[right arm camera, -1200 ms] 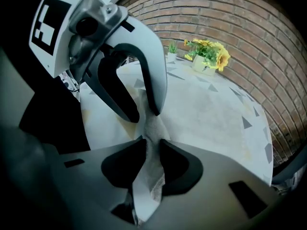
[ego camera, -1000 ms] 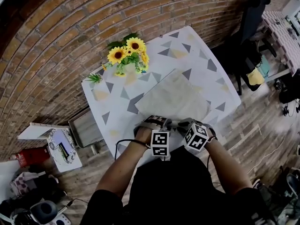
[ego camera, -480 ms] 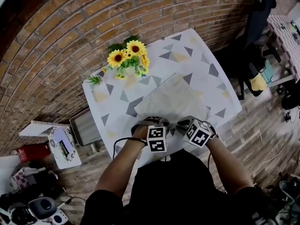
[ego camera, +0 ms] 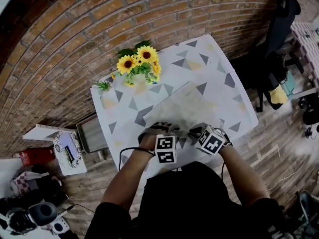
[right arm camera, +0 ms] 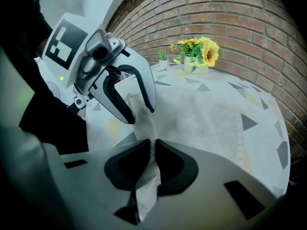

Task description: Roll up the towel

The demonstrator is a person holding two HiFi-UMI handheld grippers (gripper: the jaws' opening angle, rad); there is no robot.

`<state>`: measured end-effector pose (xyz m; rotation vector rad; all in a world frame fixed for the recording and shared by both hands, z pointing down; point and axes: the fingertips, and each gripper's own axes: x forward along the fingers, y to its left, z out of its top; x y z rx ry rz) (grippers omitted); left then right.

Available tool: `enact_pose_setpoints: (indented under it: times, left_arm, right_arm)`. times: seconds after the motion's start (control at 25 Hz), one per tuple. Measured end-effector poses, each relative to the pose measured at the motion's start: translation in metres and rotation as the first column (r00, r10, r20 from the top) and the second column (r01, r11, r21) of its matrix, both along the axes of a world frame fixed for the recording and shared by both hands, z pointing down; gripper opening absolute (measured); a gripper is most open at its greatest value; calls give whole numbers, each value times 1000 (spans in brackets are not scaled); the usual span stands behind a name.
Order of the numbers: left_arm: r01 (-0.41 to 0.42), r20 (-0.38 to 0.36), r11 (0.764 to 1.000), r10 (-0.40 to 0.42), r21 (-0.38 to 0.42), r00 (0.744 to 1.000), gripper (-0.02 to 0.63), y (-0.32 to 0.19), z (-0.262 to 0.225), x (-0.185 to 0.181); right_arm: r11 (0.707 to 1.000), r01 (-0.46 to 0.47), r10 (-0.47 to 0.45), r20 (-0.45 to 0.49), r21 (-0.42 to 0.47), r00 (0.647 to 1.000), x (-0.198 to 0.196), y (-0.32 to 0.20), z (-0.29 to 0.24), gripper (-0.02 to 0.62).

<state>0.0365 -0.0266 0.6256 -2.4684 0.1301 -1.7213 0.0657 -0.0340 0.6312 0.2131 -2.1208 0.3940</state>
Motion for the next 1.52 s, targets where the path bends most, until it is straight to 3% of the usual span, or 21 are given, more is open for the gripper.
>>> enact_pose_setpoints:
  times: [0.16,0.28,0.44,0.6,0.76,0.88,0.96,1.04,1.16,1.24,1.32,1.4,1.52]
  left_arm:
    - [-16,37,1000,15,12,999,175,3,7,4]
    - [40,43,999,-40,0,998,173,-2,12,2]
    - [134,17,987,-133,-85,991,124,-7,19,-4]
    - [164,-14,977,-168,-138,986,110,-12,17,-6]
    - [141,-53,969,-155,-201,987,86,-6,16,-5]
    - [88,-86,958,-115,-273,990,58,10,12,-2]
    - [52,-110,955,-87,-291,990,55,19,9,0]
    - [30,-132,954,-73,-298,989,55,25,7,0]
    - [16,-146,965,-56,-261,988,61,30,8,-4]
    - [14,-146,984,-40,-178,989,135,27,4,-8]
    - [3,-150,998,-13,-67,989,164,20,-7,-11]
    - [-29,-159,1000,30,11,987,164,22,-19,-9]
    - [-109,-143,993,115,48,983,164,39,-23,3]
  right_arm:
    - [1000,24,-24,9,-3,1000,0,-5,2,61]
    - [999,33,-33,19,22,999,1,-9,-2,76]
    - [990,76,-84,66,122,994,3,-9,-22,86]
    - [965,143,-159,53,221,986,-1,5,-31,87]
    - [962,142,-144,-12,233,990,-9,13,-20,107]
    - [965,128,-104,-117,228,988,-2,15,-2,185]
    - [969,118,-86,-152,216,985,5,20,6,178]
    - [978,92,-66,-143,188,988,7,27,7,107]
    - [992,32,-18,-116,124,993,8,38,6,60]
    - [996,-1,12,-120,91,993,11,40,6,54]
    - [998,-14,23,-133,69,991,11,37,6,54]
    - [999,-23,29,-141,43,990,10,34,8,54]
    - [999,-51,49,-127,-13,991,9,33,11,54]
